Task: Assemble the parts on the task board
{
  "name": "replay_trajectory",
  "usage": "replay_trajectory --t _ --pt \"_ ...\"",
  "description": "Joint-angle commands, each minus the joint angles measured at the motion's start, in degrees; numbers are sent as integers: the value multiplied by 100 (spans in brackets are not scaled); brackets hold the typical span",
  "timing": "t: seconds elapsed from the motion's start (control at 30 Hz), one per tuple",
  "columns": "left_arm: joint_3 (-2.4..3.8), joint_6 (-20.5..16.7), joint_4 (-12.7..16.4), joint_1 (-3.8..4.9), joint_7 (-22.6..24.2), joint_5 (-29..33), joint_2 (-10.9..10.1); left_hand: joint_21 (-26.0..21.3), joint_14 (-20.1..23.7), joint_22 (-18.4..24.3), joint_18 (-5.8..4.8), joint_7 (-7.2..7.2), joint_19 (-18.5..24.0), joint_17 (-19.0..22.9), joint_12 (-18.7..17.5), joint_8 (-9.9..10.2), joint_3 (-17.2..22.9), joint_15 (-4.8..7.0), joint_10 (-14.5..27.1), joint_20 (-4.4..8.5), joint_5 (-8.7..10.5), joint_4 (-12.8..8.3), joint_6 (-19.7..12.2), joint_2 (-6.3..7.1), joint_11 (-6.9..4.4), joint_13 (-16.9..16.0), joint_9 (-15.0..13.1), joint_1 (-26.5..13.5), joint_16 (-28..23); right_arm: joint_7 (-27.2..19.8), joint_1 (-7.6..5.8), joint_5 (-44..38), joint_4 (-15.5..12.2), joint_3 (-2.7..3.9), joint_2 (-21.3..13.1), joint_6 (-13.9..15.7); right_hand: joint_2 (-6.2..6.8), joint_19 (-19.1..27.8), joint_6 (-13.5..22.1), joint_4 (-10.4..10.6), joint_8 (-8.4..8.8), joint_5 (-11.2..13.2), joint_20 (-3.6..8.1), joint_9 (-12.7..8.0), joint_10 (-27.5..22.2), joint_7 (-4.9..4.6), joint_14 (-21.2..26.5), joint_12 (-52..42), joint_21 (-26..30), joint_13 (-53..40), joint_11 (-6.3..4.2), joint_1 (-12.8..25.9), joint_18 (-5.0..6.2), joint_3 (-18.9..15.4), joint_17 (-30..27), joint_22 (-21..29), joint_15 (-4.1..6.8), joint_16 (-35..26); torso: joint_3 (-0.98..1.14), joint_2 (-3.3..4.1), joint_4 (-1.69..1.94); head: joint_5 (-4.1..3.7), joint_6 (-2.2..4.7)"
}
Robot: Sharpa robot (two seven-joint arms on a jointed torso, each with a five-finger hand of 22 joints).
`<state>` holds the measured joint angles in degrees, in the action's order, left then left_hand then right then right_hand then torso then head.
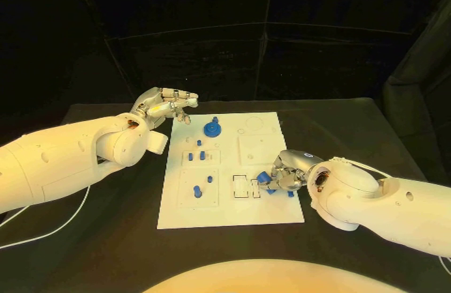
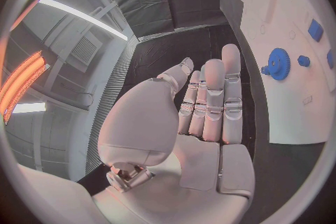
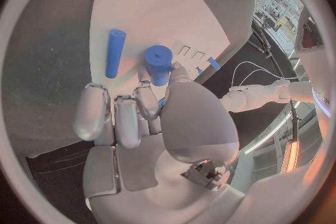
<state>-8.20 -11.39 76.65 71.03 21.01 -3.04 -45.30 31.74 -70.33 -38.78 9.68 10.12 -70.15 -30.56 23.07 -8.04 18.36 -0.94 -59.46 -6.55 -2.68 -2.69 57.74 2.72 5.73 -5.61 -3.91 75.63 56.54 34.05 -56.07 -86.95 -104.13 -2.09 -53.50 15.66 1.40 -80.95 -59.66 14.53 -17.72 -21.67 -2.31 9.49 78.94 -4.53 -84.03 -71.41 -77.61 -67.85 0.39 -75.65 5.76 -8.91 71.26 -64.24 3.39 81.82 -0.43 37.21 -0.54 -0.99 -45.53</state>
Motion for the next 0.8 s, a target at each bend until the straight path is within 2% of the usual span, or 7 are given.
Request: replay_trajectory --t 0.03,0.17,0.33,0.5,0.6,0.7,0.8 --pt "4 71 7 5 26 17 -7 -30 32 6 69 -2 -34 1 14 -27 -30 6 22 7 -13 -6 -38 -27 -1 -10 1 -14 22 15 54 -96 -83 -48 -87 260 -97 -55 -79 22 -63 -172 16 67 94 8 -293 -54 -42 -80 -51 -82 -112 -44 57 -54 71 40 8 -3 -18 13 -1" --pt "4 74 3 0 23 17 -11 -30 32 6 69 -2 -34 1 14 -27 -30 6 22 7 -13 -6 -38 -27 -1 -10 1 -14 22 -177 56 24 -325 -45 -231 722 -115 -89 -123 76 -99 -333 44 123 153 38 -313 -117 -91 -180 -79 -52 -127 -102 165 -147 95 90 -2 -7 -11 -6 -1" --pt "4 79 -3 -5 25 17 5 -30 32 6 69 -2 -34 1 14 -27 -30 6 22 7 -13 -6 -38 -27 -1 -10 1 -14 22 -436 55 311 -558 -42 -282 1085 -98 -139 -148 191 -110 -472 62 173 248 54 -340 -248 -164 -356 -92 116 -151 -224 323 -283 108 165 -7 -3 11 -16 6" --pt "4 85 -7 -8 23 17 18 -30 32 6 69 -2 -34 1 14 -27 -30 6 22 7 -13 -6 -38 -27 -1 -10 1 -14 22 -437 54 535 -593 -41 -226 1098 -107 -143 -155 198 -110 -494 65 183 257 58 -342 -256 -171 -371 -96 136 -153 -239 335 -295 111 171 -7 1 13 -7 25" --pt "3 86 -8 -9 19 17 22 -30 32 6 69 -2 -34 1 14 -27 -30 6 22 7 -13 -6 -38 -27 -1 -10 1 -14 22 -336 53 655 -535 -41 -172 1027 -120 -145 -157 202 -109 -502 67 189 259 59 -342 -254 -174 -374 -97 149 -154 -244 337 -299 113 173 -16 -1 18 8 40" --pt "3 86 -12 -9 19 17 26 -30 32 6 69 -2 -34 1 14 -27 -30 6 22 7 -13 -6 -38 -27 -1 -10 1 -14 22 -252 53 745 -466 -41 -78 915 -157 -147 -195 206 -121 -507 69 212 266 74 -344 -252 -179 -383 -108 187 -155 -260 354 -305 119 181 -18 -1 0 26 28" --pt "3 87 -11 -9 18 17 30 -30 32 6 69 -2 -34 1 14 -27 -30 6 22 7 -13 -6 -38 -27 -1 -10 1 -14 22 -212 52 793 -419 -41 0 848 -198 -148 -255 209 -137 -491 77 243 276 98 -342 -249 -184 -397 -127 260 -155 -296 361 -314 132 184 -19 5 3 40 18"
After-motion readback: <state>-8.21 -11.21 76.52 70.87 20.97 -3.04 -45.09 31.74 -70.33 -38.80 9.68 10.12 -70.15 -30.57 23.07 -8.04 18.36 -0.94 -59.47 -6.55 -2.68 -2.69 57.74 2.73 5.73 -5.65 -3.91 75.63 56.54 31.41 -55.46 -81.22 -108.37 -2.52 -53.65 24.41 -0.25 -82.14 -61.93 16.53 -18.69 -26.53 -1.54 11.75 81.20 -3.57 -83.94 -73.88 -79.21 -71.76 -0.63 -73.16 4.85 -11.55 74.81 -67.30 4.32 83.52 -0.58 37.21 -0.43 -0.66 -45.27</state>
